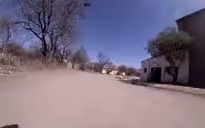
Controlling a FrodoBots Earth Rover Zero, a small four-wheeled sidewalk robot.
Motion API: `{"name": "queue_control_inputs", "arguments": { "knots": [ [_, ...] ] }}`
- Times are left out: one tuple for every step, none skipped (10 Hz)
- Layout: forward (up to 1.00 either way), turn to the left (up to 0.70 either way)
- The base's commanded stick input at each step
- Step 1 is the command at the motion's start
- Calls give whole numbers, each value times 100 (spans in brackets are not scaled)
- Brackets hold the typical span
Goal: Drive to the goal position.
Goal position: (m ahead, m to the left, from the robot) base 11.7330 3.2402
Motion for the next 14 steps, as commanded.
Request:
{"name": "queue_control_inputs", "arguments": {
  "knots": [
    [100, 0],
    [100, 0],
    [100, 0],
    [100, 0],
    [100, 0],
    [100, 0],
    [100, 0],
    [100, 0],
    [100, 0],
    [100, 0],
    [100, 0],
    [100, 0],
    [100, 0],
    [100, 0]
  ]
}}
